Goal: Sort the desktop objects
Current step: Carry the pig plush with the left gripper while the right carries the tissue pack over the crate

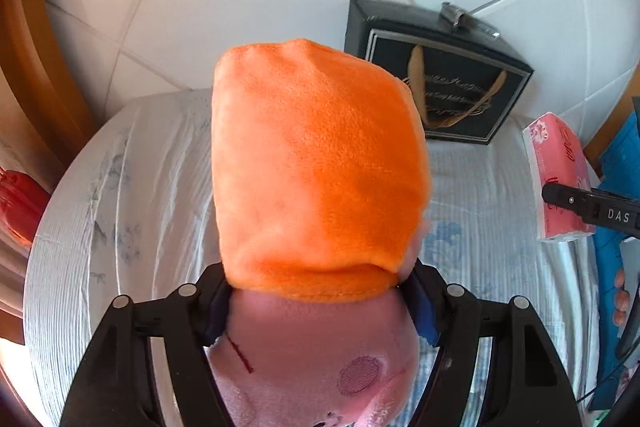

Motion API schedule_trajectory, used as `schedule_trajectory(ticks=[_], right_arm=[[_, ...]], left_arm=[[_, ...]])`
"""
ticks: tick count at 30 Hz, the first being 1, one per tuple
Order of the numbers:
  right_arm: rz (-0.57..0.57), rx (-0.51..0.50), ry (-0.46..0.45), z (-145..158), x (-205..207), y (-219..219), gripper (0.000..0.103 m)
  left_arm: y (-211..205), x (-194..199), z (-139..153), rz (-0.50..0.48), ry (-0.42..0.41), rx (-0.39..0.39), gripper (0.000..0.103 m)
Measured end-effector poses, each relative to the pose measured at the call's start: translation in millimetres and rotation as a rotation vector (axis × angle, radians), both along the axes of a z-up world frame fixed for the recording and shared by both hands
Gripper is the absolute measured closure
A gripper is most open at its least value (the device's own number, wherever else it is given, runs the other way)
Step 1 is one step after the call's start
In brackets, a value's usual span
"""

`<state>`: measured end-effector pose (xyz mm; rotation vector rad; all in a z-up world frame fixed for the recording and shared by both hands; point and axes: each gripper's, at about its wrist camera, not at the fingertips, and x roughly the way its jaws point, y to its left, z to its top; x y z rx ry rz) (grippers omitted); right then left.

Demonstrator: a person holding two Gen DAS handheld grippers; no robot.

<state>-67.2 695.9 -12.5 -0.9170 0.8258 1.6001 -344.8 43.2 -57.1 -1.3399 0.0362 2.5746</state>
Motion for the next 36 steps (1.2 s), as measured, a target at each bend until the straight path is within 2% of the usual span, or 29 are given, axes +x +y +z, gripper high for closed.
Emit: schedule_trajectory(ticks=[5, 10, 14, 19, 23, 28, 32, 36], right_arm=[[0.026, 0.143, -0.004, 73.0, 19.1, -77.4, 0.01], [0.028, 0.285, -0.021, 148.6, 37.4, -154.5, 0.01], [-0.003, 0.408, -0.021, 204.0, 75.6, -217.4, 0.01], [-0.068, 0.526, -0.029, 252.5, 144.2, -286.3, 0.01], [-0.159, 0.596, -0.053, 277.6, 211.0, -322.7, 0.01], [-0.314, 0.654, -0.139, 293.8, 310.5, -354.1, 0.01], [-0.416, 0.635, -0.201, 288.1, 383.2, -356.8, 0.01], [-0.456, 0.6, -0.246, 275.9, 439.0, -349.7, 0.01]], left_arm=[[23.5, 65.4, 62.7, -0.059, 0.106, 0.018, 0.033], [48.0, 128.5, 124.3, -0.12, 0.201, 0.074, 0.033], [71.8, 177.9, 164.7, -0.181, 0.279, 0.12, 0.033], [123.8, 230.1, 207.5, -0.288, 0.346, 0.186, 0.033], [182.3, 271.4, 241.4, -0.392, 0.399, 0.236, 0.033], [270.4, 326.3, 276.4, -0.527, 0.44, 0.316, 0.033], [347.5, 362.2, 281.9, -0.615, 0.413, 0.358, 0.033], [416.1, 378.9, 270.6, -0.661, 0.373, 0.336, 0.032]])
